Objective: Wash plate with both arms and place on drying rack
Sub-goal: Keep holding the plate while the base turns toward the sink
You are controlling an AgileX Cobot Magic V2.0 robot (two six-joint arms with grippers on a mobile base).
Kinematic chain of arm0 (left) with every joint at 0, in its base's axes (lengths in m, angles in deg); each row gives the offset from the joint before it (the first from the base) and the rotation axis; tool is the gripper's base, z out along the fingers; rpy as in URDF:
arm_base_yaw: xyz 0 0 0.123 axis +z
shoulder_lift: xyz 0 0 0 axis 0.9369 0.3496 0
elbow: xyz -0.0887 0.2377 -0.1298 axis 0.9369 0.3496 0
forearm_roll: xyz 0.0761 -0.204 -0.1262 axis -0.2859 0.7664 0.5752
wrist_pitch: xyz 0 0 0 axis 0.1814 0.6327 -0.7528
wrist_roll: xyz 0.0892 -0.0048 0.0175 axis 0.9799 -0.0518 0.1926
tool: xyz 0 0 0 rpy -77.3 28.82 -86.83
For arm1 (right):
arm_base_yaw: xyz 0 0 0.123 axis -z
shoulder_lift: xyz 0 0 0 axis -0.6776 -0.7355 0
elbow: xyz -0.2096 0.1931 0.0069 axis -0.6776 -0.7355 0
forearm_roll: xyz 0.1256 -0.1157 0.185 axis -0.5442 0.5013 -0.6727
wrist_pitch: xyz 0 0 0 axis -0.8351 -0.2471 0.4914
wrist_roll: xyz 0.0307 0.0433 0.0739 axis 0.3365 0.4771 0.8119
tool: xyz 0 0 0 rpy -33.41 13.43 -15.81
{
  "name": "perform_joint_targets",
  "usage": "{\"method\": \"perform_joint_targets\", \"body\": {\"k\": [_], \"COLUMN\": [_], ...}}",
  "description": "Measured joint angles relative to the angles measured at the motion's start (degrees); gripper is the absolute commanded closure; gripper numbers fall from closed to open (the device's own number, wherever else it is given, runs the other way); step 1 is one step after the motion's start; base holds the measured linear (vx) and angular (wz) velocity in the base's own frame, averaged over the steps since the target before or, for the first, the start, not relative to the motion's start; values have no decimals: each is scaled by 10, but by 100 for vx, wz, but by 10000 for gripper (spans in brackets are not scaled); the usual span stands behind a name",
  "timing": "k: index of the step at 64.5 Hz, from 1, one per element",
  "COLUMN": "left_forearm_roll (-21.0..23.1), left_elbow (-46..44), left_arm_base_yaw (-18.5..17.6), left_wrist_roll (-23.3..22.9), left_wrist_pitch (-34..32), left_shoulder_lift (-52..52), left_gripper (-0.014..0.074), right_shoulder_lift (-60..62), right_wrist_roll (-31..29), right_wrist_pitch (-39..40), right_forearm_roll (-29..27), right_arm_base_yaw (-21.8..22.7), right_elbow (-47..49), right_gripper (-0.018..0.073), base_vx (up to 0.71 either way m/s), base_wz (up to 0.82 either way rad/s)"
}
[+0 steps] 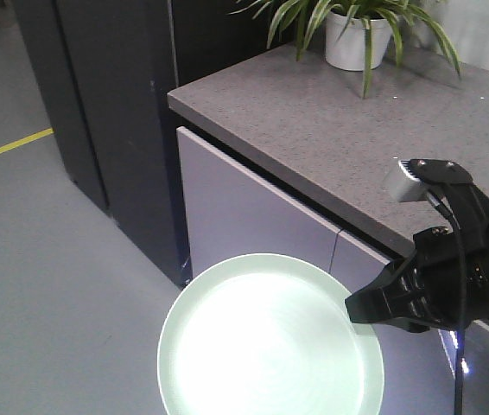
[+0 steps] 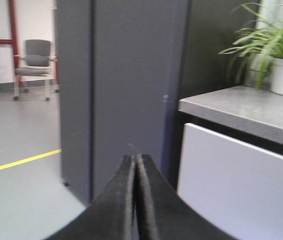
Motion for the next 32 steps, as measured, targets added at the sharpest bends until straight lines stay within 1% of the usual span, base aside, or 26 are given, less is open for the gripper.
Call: {"method": "perform_joint_targets", "body": {"k": [32], "left_forearm_roll": [0], "left_elbow": [0], "left_arm_base_yaw": [0], "left_wrist_roll": [0], "left_wrist_pitch": [0], "left_shoulder_lift": [0], "left_gripper": [603], "right_shoulder_lift": [0], "right_wrist_roll": [0], "right_wrist_pitch": [0], "right_forearm_roll": [0], "right_arm_base_yaw": [0], "right_elbow": [0], "right_gripper": [564], "base_vx": [11], "base_wz": [-41]}}
